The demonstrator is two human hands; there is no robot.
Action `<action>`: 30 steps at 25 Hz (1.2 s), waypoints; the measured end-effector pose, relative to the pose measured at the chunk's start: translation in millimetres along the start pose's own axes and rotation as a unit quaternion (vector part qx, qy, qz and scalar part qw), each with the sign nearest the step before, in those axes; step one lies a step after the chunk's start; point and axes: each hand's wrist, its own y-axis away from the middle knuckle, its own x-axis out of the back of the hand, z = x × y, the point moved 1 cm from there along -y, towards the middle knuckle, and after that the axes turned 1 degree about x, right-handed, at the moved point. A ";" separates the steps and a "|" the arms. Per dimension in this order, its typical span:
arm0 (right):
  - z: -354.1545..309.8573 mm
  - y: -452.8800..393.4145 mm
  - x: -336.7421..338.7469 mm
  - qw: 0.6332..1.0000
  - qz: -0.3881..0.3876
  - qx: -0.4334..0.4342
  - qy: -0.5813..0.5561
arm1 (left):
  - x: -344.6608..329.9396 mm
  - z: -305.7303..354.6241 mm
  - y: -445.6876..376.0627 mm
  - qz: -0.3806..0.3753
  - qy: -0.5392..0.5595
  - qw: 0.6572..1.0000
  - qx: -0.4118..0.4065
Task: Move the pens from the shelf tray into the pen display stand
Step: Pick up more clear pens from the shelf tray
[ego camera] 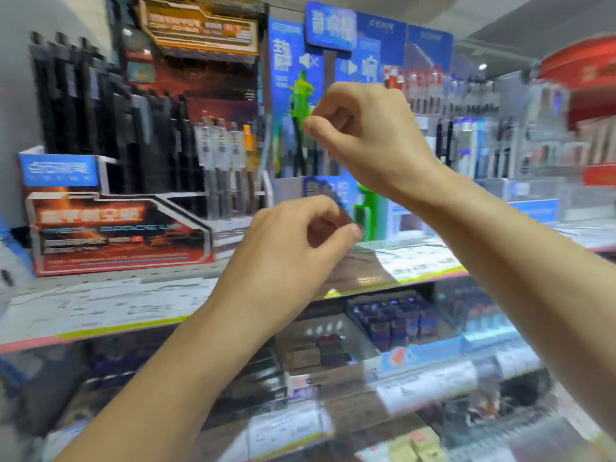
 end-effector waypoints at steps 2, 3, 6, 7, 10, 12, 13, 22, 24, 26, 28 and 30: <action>27.6 10.4 26.8 0.999 -0.002 -0.013 0.034 | -32.3 17.3 -12.3 0.001 0.029 0.999 -0.014; 46.1 17.6 43.3 0.998 -0.002 -0.021 0.051 | -52.1 28.1 -19.6 0.001 0.041 0.999 -0.021; 107.2 45.0 92.8 0.996 -0.002 -0.051 0.071 | -113.3 60.1 -42.7 -0.013 0.058 0.998 -0.028; 130.7 55.7 110.4 0.995 -0.002 -0.062 0.073 | -136.1 72.6 -50.7 -0.020 0.058 0.998 -0.032; 212.5 89.2 167.1 0.993 -0.018 -0.090 0.079 | -217.2 120.2 -75.8 -0.030 0.071 0.996 -0.041; 269.8 104.5 201.5 0.990 -0.040 -0.107 0.083 | -273.7 156.2 -94.4 -0.036 0.064 0.997 -0.038; 300.0 112.0 219.4 0.988 -0.049 -0.118 0.085 | -303.6 176.1 -104.2 -0.045 0.054 0.997 -0.036; 528.9 166.1 315.5 0.978 -0.051 -0.191 0.062 | -520.9 275.7 -182.9 -0.062 0.020 0.997 -0.037; 590.0 174.1 337.6 0.975 -0.040 -0.203 0.082 | -576.8 292.6 -203.1 -0.059 0.025 0.996 -0.065; 650.6 182.7 356.8 0.969 -0.032 -0.221 0.101 | -631.2 306.3 -226.8 -0.057 0.034 0.994 -0.088; 714.3 188.8 374.4 0.962 -0.037 -0.247 0.113 | -687.3 321.8 -258.1 -0.062 0.046 0.992 -0.103; 776.9 194.6 385.8 0.951 -0.071 -0.271 0.134 | -741.5 334.8 -283.4 -0.076 0.049 0.991 -0.102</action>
